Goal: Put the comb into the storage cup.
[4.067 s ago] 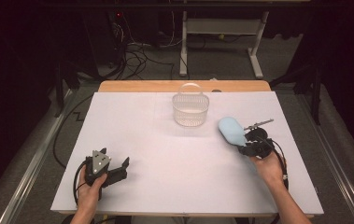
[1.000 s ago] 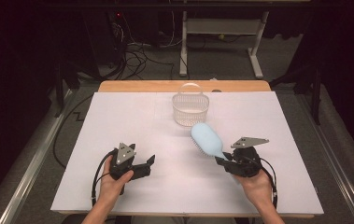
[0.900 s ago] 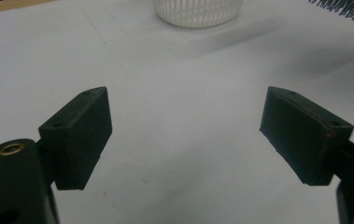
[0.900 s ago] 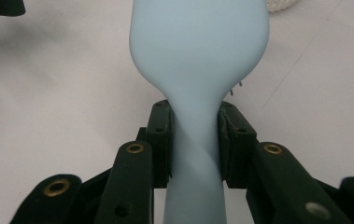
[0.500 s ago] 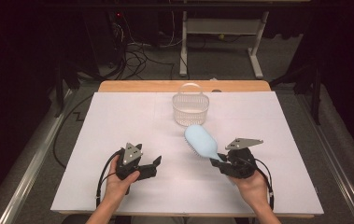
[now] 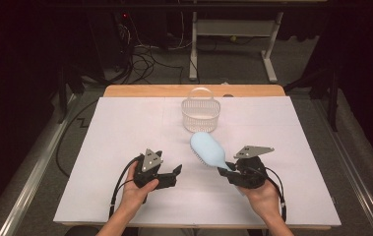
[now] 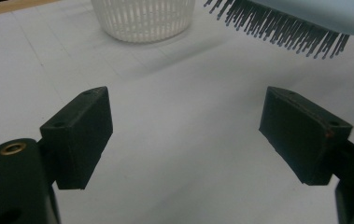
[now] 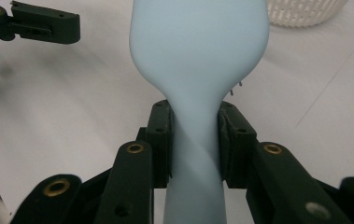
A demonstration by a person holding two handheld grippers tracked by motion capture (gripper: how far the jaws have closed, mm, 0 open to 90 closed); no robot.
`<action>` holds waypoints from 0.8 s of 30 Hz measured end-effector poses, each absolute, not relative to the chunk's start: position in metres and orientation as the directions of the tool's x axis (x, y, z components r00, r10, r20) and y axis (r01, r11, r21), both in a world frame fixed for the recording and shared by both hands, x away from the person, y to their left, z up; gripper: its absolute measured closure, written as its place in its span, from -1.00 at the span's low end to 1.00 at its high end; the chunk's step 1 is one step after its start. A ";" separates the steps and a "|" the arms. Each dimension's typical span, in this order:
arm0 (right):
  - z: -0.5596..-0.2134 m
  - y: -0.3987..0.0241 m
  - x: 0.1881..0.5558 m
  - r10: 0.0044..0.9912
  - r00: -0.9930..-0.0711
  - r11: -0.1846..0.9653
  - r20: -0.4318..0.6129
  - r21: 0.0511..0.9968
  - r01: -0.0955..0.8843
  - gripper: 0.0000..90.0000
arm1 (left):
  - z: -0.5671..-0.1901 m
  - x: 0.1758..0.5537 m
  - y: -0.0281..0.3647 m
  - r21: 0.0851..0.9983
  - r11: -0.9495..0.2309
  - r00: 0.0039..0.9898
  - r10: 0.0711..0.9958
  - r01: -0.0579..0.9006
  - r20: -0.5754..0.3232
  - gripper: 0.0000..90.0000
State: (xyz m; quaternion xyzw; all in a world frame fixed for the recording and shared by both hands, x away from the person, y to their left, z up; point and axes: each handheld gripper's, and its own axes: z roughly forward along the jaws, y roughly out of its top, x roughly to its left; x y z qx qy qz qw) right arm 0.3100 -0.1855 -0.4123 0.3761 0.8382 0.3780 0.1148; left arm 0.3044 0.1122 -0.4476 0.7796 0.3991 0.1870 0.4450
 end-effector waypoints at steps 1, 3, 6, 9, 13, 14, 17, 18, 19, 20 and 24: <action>-0.412 -0.185 0.310 0.717 -0.691 0.431 0.093 0.720 0.544 0.56 | -0.448 0.305 0.112 0.843 -0.285 0.614 0.786 0.456 -0.067 -0.60; -0.412 -0.184 0.310 0.713 -0.694 0.431 0.096 0.721 0.543 0.56 | -0.448 0.306 0.111 0.841 -0.288 0.620 0.781 0.458 -0.070 -0.60; -0.412 -0.182 0.309 0.708 -0.700 0.435 0.091 0.725 0.534 0.56 | -0.448 0.306 0.109 0.842 -0.286 0.625 0.777 0.457 -0.076 -0.60; -0.412 -0.180 0.309 0.706 -0.702 0.433 0.095 0.727 0.533 0.56 | -0.449 0.306 0.108 0.844 -0.287 0.639 0.765 0.454 -0.084 -0.60; -0.412 -0.178 0.309 0.698 -0.710 0.438 0.093 0.729 0.526 0.56 | -0.448 0.307 0.105 0.848 -0.291 0.662 0.744 0.442 -0.090 -0.63; -0.412 -0.178 0.309 0.698 -0.710 0.438 0.093 0.729 0.526 0.56 | -0.448 0.307 0.105 0.848 -0.291 0.662 0.744 0.442 -0.090 -0.64; -0.412 -0.176 0.308 0.691 -0.716 0.438 0.097 0.732 0.522 0.56 | -0.447 0.307 0.103 0.852 -0.289 0.673 0.733 0.437 -0.097 -0.66; -0.412 -0.175 0.308 0.690 -0.718 0.438 0.096 0.733 0.520 0.56 | -0.447 0.307 0.103 0.852 -0.289 0.673 0.733 0.437 -0.097 -0.66; -0.412 -0.175 0.308 0.690 -0.718 0.438 0.096 0.733 0.520 0.56 | -0.447 0.307 0.102 0.852 -0.290 0.675 0.731 0.435 -0.096 -0.66; -0.411 -0.175 0.308 0.689 -0.718 0.438 0.099 0.732 0.522 0.56 | -0.447 0.307 0.101 0.853 -0.289 0.678 0.728 0.434 -0.098 -0.66; -0.411 -0.172 0.308 0.679 -0.727 0.439 0.102 0.738 0.513 0.56 | -0.446 0.309 0.099 0.851 -0.288 0.685 0.720 0.439 -0.110 -0.66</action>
